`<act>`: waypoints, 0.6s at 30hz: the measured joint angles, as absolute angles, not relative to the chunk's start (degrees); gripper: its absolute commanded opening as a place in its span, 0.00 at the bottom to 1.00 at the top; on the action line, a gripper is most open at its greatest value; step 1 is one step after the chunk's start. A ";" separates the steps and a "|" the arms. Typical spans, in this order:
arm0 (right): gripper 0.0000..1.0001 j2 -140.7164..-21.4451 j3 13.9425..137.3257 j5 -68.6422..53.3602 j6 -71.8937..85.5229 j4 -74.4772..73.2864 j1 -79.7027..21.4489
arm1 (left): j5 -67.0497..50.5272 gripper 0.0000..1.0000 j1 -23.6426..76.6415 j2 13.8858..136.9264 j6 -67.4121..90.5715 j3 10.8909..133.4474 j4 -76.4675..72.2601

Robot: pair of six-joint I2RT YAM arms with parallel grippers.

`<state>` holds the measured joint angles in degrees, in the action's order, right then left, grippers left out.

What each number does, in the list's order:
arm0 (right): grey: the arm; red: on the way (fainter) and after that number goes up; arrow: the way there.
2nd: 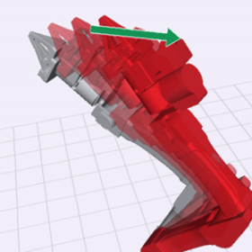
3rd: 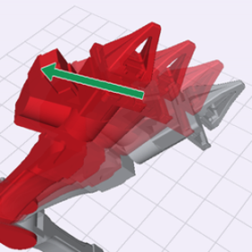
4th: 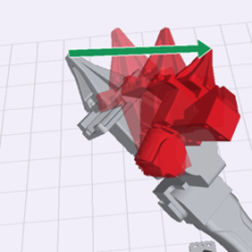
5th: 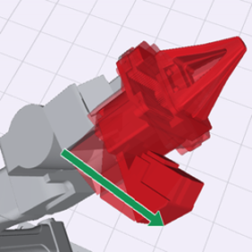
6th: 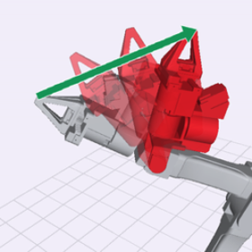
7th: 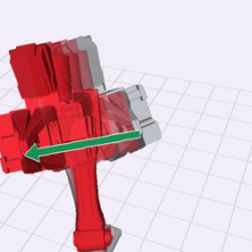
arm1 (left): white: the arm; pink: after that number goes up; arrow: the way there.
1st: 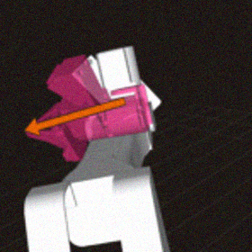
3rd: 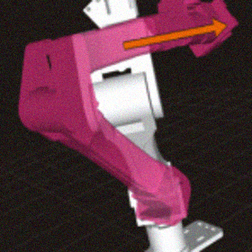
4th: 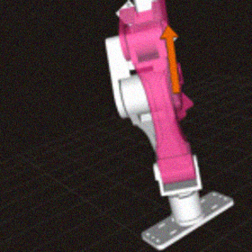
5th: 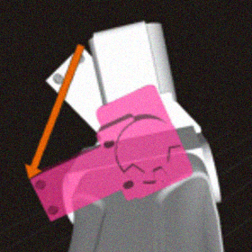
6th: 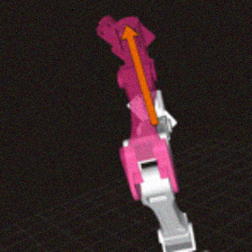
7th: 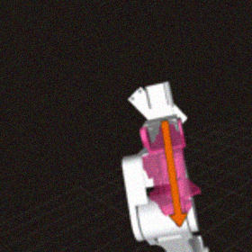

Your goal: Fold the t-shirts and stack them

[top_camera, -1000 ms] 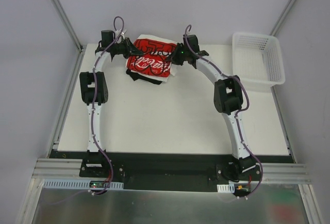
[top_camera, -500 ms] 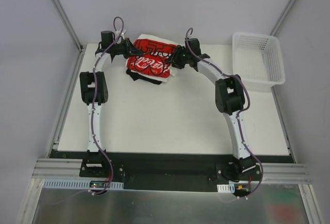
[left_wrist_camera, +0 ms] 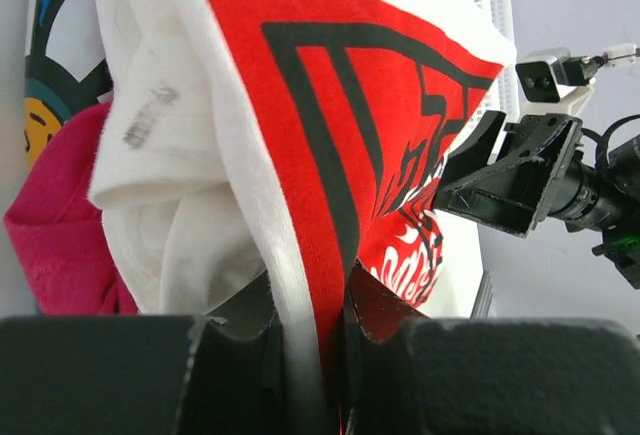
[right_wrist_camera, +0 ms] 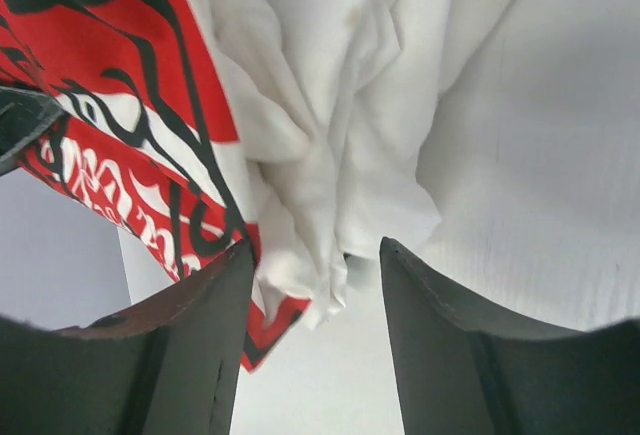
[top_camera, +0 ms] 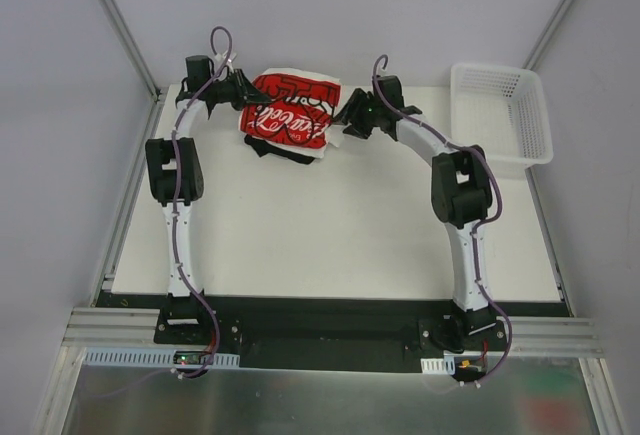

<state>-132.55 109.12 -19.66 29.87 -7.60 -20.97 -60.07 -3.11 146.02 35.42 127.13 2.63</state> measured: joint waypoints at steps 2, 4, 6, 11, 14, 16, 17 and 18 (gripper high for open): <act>0.55 -130.78 106.94 -19.49 29.67 -7.14 -20.78 | -60.03 0.01 -3.81 144.20 34.89 126.10 2.87; 0.55 -128.92 104.73 -19.35 29.52 -6.66 -20.58 | -59.99 0.02 -4.75 142.23 34.33 125.38 2.94; 0.54 -126.87 102.15 -19.31 29.50 -5.65 -20.38 | -59.99 0.02 -6.00 140.33 33.91 125.05 2.96; 0.54 -122.39 96.86 -19.38 29.95 -2.76 -20.23 | -59.75 0.00 -8.43 136.51 33.76 124.97 2.63; 0.53 -120.70 95.24 -19.40 30.55 -1.26 -20.23 | -59.64 0.00 -8.95 136.05 33.78 125.12 2.04; 0.53 -120.16 94.78 -19.40 30.94 -0.47 -20.23 | -59.57 0.00 -8.60 136.55 34.17 125.21 1.87; 0.53 -120.07 94.78 -19.42 31.11 -0.16 -20.23 | -59.57 0.00 -8.27 136.97 34.50 125.43 1.56; 0.53 -120.07 94.78 -19.42 31.29 0.10 -20.23 | -59.53 0.00 -7.94 137.67 35.03 125.82 1.13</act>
